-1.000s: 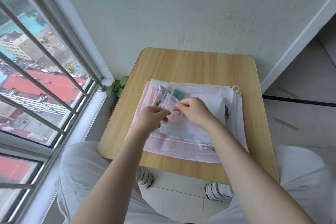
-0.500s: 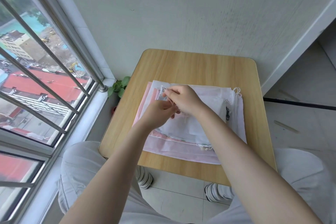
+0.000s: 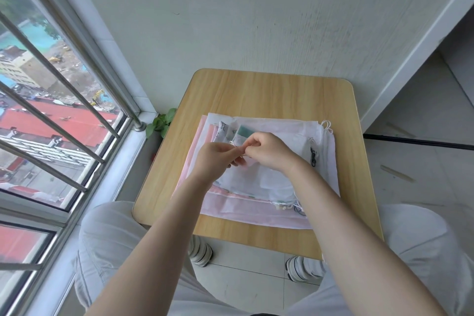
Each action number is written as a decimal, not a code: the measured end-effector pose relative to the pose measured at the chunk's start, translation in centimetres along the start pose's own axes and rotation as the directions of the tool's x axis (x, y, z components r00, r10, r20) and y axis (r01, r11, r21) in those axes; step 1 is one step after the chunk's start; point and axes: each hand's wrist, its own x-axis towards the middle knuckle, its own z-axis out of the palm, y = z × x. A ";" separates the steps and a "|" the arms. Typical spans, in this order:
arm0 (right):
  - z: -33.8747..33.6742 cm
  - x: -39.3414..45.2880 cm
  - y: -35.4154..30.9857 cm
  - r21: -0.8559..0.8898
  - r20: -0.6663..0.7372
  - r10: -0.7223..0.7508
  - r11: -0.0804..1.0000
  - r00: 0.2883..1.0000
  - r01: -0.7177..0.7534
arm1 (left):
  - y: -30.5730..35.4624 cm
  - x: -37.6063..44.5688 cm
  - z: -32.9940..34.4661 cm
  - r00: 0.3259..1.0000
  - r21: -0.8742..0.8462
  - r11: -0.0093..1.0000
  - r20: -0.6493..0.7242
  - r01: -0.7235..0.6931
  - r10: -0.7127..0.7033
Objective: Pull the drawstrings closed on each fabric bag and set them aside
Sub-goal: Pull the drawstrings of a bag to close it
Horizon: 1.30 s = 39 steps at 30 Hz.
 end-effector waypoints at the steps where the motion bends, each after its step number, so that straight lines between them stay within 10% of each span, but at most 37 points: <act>1: -0.1 -0.1 0.2 -0.013 -0.009 -0.001 1.000 1.000 0.001 | -0.1 0.0 0.0 1.000 -0.021 1.000 -0.005 0.013 -0.013; 24: -0.3 -1.6 0.8 0.016 -0.091 -0.024 1.000 0.996 0.026 | -1.1 0.4 0.6 0.956 -0.516 0.805 0.157 0.293 -0.247; 39: -0.1 -0.5 0.8 0.109 -0.092 -0.079 0.990 0.993 0.089 | -0.8 -0.5 0.4 0.998 -0.162 0.985 0.032 0.061 -0.057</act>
